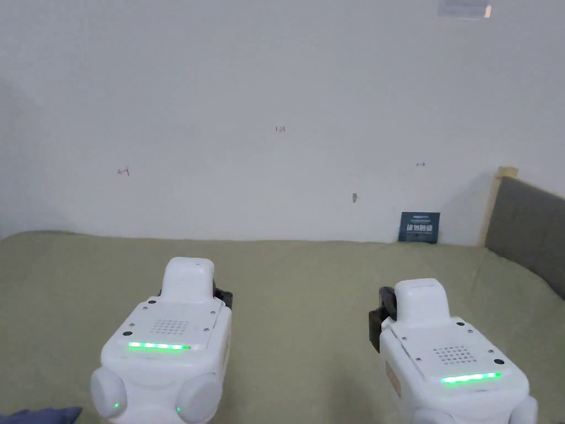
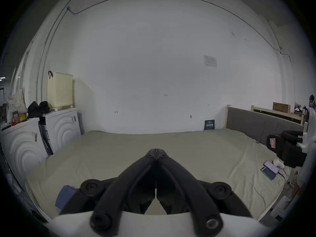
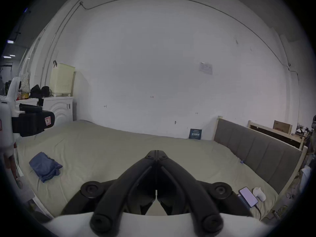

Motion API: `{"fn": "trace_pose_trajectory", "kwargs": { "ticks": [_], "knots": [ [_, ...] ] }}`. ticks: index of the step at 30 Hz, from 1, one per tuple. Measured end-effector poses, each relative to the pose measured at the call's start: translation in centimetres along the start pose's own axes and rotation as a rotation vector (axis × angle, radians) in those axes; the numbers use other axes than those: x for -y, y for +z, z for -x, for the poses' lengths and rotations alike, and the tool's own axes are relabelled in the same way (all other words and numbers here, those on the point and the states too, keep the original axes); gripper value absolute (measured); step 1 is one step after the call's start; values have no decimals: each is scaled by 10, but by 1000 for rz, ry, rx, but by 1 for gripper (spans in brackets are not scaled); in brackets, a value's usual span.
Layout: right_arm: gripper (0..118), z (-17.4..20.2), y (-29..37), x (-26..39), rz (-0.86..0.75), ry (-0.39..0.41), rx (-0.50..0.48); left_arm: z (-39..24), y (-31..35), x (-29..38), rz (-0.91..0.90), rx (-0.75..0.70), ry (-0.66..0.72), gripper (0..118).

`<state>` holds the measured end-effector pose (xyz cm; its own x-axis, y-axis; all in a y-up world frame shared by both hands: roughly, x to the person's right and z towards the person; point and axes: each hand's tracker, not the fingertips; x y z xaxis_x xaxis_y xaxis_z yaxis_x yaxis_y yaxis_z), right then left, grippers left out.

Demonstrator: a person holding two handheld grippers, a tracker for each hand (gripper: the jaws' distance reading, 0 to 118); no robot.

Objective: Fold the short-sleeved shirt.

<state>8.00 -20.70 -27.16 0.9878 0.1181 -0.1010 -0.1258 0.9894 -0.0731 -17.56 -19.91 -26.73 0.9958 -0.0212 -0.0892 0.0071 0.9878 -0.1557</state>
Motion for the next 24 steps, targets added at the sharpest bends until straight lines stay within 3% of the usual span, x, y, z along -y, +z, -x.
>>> {"fn": "trace_pose_trajectory", "kwargs": {
  "ticks": [11,12,13,15,16,17,24],
  "knots": [
    [2,-13,4,-8,-20,-25,22,1,4,-8,-12,7,-21,0],
    [11,-14,3,-9,-18,-25,17,2,2,-7,-9,5,-22,11],
    [36,-12,5,-10,-17,-24,25,1,2,-8,-5,2,-25,38],
    [96,-14,2,-11,-17,-31,17,-1,-1,-8,12,-16,-24,118],
    [107,-15,1,-11,-16,-34,18,2,-4,-8,18,-22,-21,117],
    [109,-15,2,-11,-22,-41,18,5,0,-10,-35,-16,-21,118],
    [109,-15,3,-13,-27,-34,8,7,3,-17,23,-86,-61,118]
  ]
}}
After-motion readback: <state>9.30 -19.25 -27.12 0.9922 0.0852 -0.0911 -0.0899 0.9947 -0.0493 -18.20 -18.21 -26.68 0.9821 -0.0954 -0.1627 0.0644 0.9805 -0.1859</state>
